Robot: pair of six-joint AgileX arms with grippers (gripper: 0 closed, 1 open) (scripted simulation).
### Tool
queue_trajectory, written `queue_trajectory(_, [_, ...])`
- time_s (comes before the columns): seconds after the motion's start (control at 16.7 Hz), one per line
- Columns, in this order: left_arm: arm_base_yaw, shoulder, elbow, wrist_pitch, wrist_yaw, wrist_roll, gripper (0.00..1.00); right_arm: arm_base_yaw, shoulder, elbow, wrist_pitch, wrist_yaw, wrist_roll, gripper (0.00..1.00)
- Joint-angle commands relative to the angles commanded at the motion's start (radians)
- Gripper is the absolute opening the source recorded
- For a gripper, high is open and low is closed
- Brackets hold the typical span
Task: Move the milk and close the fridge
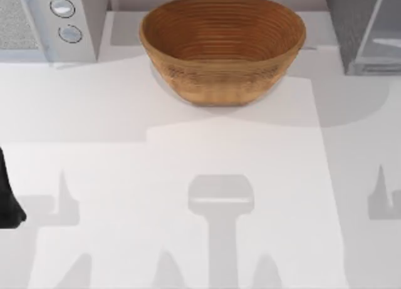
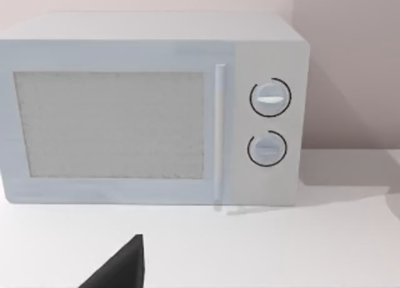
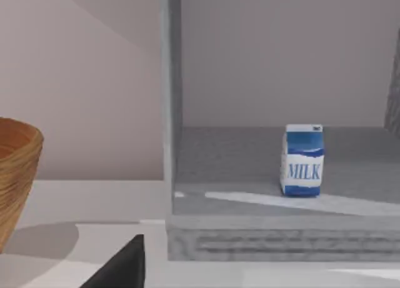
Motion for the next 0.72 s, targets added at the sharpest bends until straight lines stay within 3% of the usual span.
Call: queue_trajectory(0.72, [0.000, 0.000, 0.000, 0.000, 0.000, 0.000, 1.00, 0.005, -0.114, 0.004, -0.117, 0.003, -0.002, 1.00])
